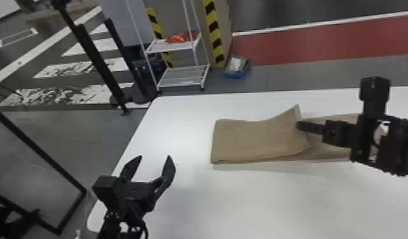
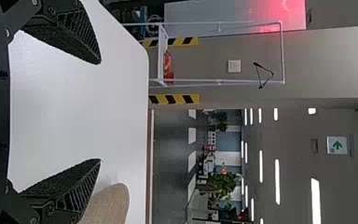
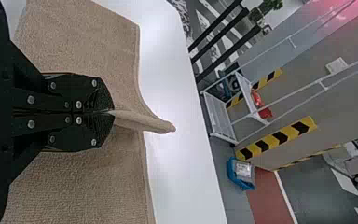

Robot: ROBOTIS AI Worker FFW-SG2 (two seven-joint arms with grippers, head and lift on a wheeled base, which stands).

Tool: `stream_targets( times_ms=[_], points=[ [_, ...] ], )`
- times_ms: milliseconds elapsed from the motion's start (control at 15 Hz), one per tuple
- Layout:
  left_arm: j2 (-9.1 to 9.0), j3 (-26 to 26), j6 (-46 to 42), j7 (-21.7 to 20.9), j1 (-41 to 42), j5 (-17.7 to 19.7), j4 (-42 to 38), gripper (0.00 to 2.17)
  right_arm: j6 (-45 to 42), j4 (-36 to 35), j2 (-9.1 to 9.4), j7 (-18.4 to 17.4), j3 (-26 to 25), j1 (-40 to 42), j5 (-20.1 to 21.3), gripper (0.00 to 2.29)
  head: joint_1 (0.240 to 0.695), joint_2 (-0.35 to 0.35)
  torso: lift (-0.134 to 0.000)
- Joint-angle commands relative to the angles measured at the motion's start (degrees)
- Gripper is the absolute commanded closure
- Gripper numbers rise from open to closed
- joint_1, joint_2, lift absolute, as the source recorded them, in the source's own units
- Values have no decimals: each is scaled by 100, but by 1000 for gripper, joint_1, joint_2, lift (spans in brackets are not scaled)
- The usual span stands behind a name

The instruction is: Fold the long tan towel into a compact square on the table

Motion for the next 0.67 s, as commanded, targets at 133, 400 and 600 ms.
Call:
stream_targets(
  times_ms=[133,400,600],
  points=[
    [0,18,-34,6,-14,27,-18,147,310,-960,5,-9,-564,439,-287,1656,695,350,-123],
    [26,0,-122,-3,-23,27,-35,147,204,-582,5,0,-599,360,-190,1656,695,341,-123],
    [26,-18,-193,-3,-23,27,-53,147,28,-433,5,114,-660,395,-173,1656,695,335,-123]
  ],
)
